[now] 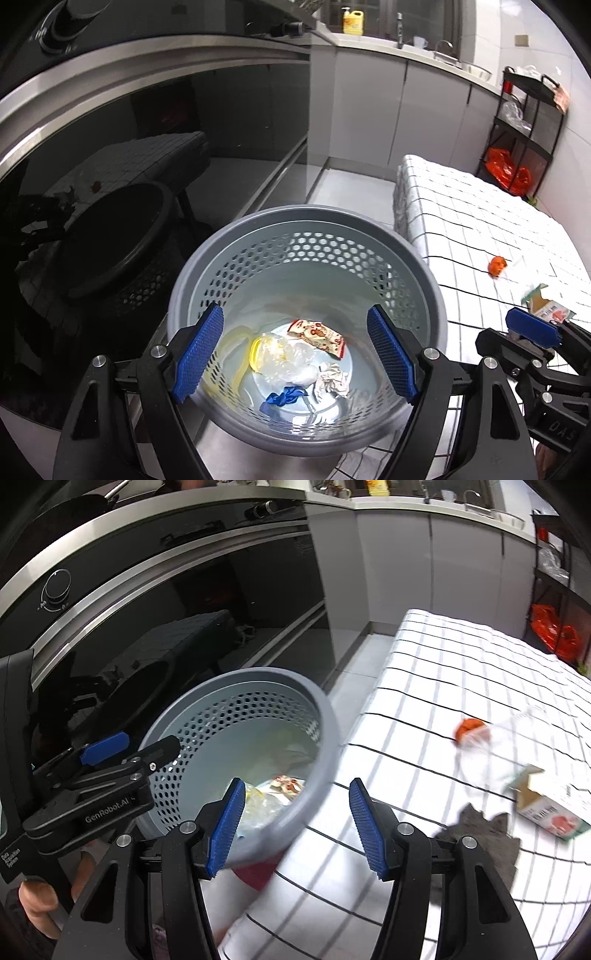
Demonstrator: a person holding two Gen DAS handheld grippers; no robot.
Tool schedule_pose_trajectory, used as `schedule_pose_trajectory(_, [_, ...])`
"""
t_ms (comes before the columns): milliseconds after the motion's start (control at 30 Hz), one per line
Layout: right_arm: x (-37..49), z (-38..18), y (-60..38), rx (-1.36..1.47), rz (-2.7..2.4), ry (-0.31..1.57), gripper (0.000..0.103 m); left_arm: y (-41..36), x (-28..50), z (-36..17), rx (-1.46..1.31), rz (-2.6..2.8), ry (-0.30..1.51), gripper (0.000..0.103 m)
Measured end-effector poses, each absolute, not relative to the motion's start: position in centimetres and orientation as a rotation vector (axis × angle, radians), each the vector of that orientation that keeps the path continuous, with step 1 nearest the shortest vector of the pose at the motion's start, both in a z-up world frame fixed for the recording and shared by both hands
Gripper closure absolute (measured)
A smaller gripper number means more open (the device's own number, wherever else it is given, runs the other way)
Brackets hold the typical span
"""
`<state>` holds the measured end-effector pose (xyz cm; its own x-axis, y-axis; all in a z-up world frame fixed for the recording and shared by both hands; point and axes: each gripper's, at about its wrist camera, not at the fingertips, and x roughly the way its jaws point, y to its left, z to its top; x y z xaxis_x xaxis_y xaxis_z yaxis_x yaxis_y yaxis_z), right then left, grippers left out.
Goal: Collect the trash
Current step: 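Move both grippers back to the table and grasp the grey cloth with the left gripper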
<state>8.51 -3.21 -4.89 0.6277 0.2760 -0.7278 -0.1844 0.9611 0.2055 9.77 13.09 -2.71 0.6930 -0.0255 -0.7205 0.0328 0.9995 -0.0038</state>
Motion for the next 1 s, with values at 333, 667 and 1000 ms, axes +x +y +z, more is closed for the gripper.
schedule_pose_trajectory(333, [4.0, -3.3, -9.1, 0.099, 0.141, 0.787, 0.036, 8.5, 7.8, -2.0, 0.047, -0.119, 0.780, 0.018])
schedule_pose_trajectory(667, [1.0, -3.4, -16.7, 0.068, 0.005, 0.788, 0.032, 2.9, 6.1, -2.3, 0.072, -0.200, 0.785, 0.012])
schedule_pose_trajectory(1000, [0.1, -4.7, -21.2, 0.054, -0.041, 0.810, 0.030, -3.1, 5.8, -3.9, 0.104, -0.275, 0.819, 0.010])
